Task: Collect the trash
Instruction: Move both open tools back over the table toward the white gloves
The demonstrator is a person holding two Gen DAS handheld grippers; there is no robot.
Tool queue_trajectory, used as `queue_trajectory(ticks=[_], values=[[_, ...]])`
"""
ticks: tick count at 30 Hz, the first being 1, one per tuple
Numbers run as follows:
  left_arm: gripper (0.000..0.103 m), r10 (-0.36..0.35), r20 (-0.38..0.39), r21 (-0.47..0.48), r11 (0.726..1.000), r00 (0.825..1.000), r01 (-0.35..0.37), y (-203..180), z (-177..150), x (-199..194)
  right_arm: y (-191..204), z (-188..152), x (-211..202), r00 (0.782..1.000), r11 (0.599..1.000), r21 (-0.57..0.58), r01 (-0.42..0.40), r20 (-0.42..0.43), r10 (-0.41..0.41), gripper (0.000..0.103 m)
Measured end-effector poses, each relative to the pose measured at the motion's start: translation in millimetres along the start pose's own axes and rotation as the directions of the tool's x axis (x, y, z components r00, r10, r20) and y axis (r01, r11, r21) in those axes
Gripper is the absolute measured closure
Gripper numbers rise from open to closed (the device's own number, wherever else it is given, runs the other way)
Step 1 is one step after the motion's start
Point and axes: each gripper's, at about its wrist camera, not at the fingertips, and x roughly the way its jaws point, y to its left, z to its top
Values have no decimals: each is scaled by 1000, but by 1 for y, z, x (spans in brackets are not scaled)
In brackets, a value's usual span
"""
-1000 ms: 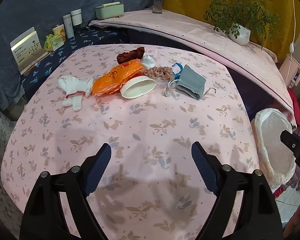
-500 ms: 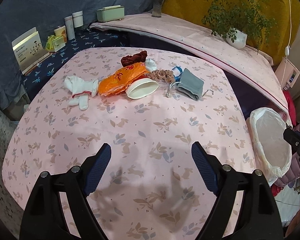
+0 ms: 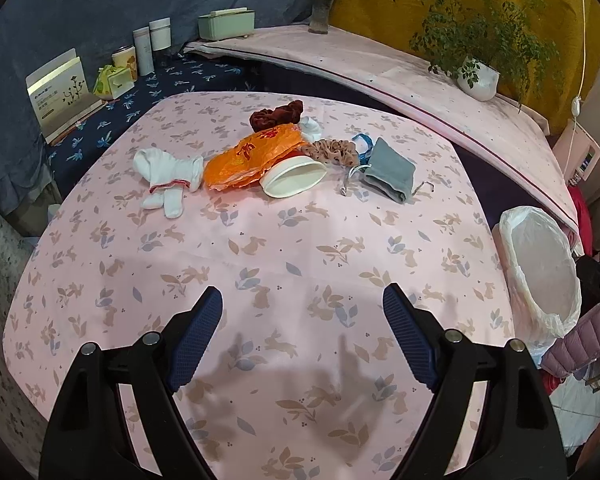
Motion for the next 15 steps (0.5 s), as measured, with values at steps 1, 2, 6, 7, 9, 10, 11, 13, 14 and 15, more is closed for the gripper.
queue_trajectory(ticks=[1,2,6,7,9,10,11,13,14,15], values=[[25,-2,-1,-2,1000,1000,2,1,1,1,2,1,2,1000,1000,-2,0,-2,0,63],[25,-3,0,-4,1000,1000,3,2,1,1,4,2,2,1000,1000,-5,3,-2,-3,63],[25,-2,1,-19,1000,1000,2,8,5,2,12,6,4,1000,1000,-16,0,-5,0,63],[25,-1,2,-26,1000,1000,1,11,6,2,14,6,4,1000,1000,-17,-7,-4,7,63],[25,2,1,-42,999,1000,-2,17,8,4,18,8,4,1000,1000,-17,-22,-1,22,63],[25,3,2,-48,999,1000,-3,20,9,4,21,8,4,1000,999,-17,-29,3,29,61],[25,8,3,-54,998,1000,-8,24,9,5,25,8,3,999,999,-16,-35,9,35,55],[24,21,2,-70,997,1000,-21,32,8,4,32,7,5,999,999,-19,-49,8,49,50],[24,27,1,-81,996,1000,-27,38,7,4,36,8,7,998,998,-24,-57,4,58,49],[23,37,1,-90,995,999,-37,43,6,4,41,8,9,998,997,-31,-67,1,67,49]])
